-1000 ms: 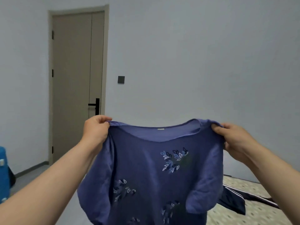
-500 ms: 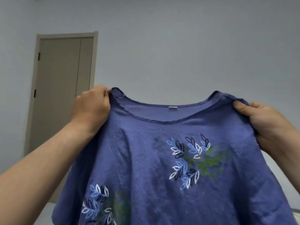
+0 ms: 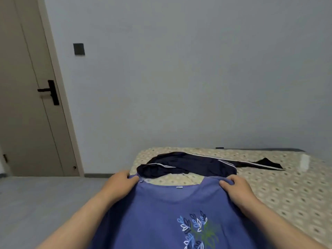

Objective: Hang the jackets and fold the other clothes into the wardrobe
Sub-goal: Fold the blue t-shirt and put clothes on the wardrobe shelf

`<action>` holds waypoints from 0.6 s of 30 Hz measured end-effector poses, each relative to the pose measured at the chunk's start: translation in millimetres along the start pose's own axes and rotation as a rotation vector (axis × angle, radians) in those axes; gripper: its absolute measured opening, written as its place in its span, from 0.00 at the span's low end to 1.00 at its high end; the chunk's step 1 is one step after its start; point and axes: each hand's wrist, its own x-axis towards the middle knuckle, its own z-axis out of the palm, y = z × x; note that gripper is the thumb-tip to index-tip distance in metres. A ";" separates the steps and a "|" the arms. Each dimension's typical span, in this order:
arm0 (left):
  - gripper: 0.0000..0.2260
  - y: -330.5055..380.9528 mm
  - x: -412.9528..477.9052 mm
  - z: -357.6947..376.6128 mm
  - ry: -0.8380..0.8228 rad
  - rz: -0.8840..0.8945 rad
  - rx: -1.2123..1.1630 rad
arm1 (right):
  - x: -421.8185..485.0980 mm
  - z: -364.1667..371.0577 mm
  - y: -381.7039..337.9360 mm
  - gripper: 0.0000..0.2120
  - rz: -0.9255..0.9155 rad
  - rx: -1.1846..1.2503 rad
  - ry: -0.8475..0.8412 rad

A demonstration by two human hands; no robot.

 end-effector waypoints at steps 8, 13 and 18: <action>0.11 -78.5 4.6 138.4 -0.153 -0.091 -0.013 | -6.9 69.2 122.6 0.12 0.161 -0.108 -0.048; 0.10 -96.4 55.7 173.8 0.004 -0.037 0.060 | 31.8 112.4 149.6 0.14 0.126 -0.259 -0.101; 0.07 -105.8 149.7 196.8 0.088 -0.045 0.156 | 111.9 153.4 154.3 0.09 0.358 -0.448 -0.260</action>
